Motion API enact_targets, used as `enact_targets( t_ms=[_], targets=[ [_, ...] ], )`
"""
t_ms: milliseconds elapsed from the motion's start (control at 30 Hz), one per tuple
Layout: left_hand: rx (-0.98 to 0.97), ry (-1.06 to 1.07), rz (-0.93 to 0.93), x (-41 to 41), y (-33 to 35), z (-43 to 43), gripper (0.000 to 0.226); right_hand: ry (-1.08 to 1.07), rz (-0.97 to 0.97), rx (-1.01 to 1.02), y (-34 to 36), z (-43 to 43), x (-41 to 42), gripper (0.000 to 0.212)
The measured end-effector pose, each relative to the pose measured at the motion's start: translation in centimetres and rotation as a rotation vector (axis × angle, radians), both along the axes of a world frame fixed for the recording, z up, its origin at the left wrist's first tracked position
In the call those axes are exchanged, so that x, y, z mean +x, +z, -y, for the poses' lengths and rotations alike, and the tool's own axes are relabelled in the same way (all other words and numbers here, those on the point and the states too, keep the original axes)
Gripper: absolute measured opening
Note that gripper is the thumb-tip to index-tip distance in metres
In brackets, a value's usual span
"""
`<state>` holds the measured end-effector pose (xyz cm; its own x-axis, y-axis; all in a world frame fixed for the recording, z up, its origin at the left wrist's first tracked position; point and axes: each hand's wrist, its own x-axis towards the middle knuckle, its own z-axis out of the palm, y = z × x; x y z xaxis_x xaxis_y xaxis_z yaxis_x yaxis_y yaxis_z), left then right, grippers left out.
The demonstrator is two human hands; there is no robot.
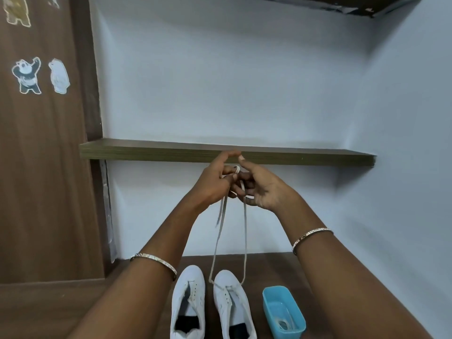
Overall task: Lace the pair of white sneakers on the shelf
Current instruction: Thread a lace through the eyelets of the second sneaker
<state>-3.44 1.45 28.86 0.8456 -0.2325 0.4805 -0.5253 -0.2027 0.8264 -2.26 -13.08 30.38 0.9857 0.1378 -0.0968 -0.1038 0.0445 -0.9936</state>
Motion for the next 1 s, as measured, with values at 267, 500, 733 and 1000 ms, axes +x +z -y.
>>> enact_targets(
  t_ms=[267, 500, 733, 1000],
  targets=[
    [0.058, -0.025, -0.052, -0.8, -2.8, -1.0, 0.068, -0.03, -0.022, 0.375, 0.4, -0.8, 0.2, 0.012],
    [0.072, -0.029, -0.186, -0.5, -6.1, -0.7, 0.068, -0.04, 0.12, 0.279, -0.5, -1.2, 0.1, 0.021],
    [-0.42, -0.149, -0.503, 0.1, -4.4, -3.3, 0.038, 0.084, 0.42, -0.092, -2.2, -0.3, -1.5, 0.023],
    [-0.68, -0.019, -0.545, 1.5, -0.9, -2.9, 0.045, 0.236, 0.473, -0.35, -5.8, 0.3, -1.9, 0.023]
  ],
)
